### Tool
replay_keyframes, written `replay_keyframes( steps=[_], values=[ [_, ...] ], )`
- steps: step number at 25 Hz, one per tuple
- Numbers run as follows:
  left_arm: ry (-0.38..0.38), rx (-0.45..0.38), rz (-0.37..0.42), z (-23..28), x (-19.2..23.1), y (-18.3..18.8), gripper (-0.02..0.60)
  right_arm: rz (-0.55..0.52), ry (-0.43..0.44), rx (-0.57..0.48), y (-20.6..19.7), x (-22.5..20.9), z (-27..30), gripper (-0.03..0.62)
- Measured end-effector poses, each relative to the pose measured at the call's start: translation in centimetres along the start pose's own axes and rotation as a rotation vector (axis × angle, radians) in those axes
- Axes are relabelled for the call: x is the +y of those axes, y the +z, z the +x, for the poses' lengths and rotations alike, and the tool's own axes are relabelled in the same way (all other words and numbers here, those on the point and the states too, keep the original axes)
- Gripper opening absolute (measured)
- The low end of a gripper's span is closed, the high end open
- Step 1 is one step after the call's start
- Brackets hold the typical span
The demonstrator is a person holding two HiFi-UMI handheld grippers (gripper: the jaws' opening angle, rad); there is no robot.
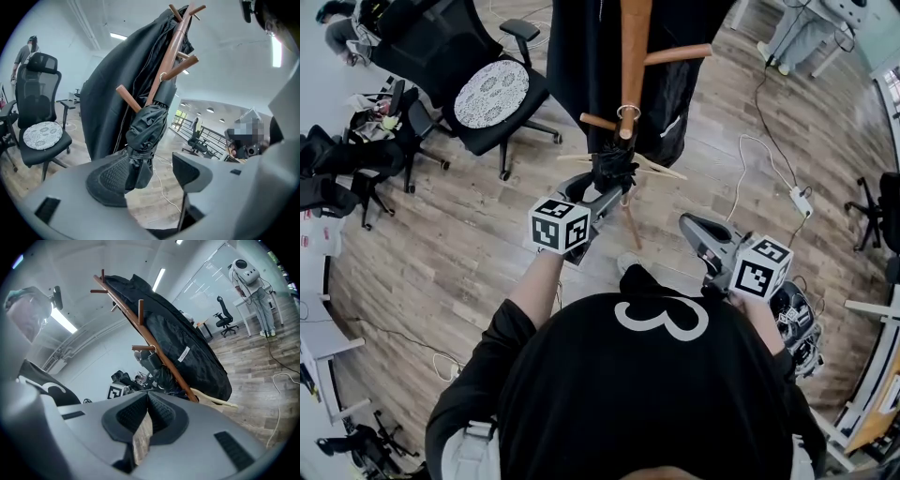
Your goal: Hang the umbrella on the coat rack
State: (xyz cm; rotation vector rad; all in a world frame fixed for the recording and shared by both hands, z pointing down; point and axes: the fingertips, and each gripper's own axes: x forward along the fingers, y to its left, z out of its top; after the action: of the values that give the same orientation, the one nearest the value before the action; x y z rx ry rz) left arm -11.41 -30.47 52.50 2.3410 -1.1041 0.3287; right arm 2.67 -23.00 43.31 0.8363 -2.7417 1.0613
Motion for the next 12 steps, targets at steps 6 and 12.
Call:
replay_keyframes(
  steps=[6, 12],
  values=[
    [0.032, -0.030, 0.012, -3.5, -1.4, 0.7, 0.282, -0.017, 0.026, -0.009, -0.5, 1.9, -0.2, 0.026],
    [-0.052, -0.054, 0.004, -7.6, -4.7, 1.7, 0.274, -0.054, 0.044, -0.014, -1.2, 4.1, -0.1, 0.026]
  ],
)
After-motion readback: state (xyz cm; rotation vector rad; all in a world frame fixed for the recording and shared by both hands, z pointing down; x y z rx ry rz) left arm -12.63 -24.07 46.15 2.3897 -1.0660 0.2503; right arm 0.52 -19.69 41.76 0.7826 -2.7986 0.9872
